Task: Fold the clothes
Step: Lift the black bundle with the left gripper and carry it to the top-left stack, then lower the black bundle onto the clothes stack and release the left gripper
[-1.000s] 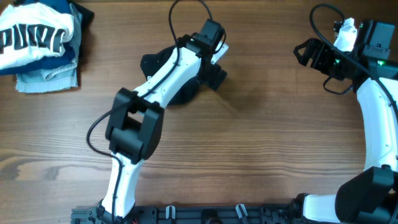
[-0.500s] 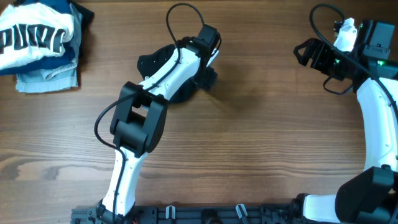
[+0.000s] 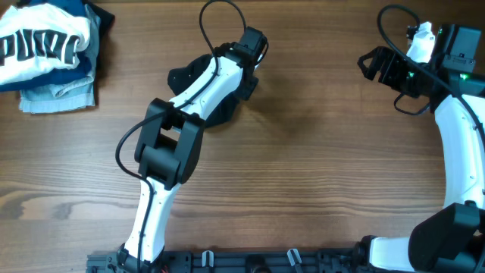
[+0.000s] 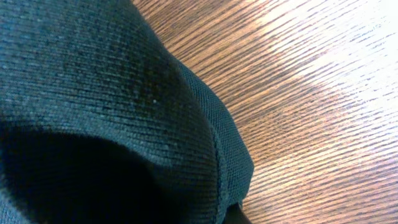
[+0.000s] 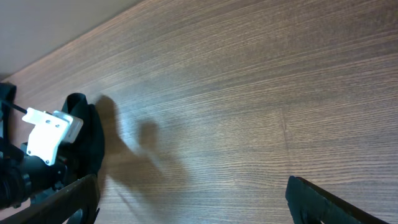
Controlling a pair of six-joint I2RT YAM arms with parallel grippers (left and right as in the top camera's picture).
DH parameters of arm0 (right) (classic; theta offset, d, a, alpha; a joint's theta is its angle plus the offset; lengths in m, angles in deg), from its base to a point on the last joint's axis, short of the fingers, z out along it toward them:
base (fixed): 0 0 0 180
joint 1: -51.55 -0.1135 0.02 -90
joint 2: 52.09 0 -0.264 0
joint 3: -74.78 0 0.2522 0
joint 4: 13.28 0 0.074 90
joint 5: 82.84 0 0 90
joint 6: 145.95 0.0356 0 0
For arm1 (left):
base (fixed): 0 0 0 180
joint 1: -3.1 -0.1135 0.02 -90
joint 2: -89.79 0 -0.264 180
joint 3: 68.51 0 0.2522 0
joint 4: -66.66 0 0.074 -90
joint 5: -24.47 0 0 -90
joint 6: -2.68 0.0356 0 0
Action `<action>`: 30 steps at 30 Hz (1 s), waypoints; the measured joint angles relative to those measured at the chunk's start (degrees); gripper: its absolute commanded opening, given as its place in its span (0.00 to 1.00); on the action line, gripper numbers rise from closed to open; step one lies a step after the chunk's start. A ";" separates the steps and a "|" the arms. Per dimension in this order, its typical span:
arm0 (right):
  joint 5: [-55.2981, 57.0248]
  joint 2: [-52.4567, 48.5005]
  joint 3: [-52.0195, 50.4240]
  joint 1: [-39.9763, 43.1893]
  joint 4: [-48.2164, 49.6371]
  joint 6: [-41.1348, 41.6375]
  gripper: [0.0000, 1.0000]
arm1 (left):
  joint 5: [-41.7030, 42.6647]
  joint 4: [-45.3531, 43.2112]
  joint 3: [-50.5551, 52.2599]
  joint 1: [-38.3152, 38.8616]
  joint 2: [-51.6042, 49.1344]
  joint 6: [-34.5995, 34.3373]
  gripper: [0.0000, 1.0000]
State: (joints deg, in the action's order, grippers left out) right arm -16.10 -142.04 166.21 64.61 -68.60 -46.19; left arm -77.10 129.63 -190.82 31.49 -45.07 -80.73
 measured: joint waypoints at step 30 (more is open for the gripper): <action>0.44 0.00 0.00 0.00 0.31 -0.61 0.96 | -8.81 -7.39 -2.95 -32.61 30.10 -8.41 0.04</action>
State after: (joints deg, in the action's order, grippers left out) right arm -15.67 -142.04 166.21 64.61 -68.29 -46.80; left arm -85.91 122.24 -193.77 -1.12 -14.98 -89.15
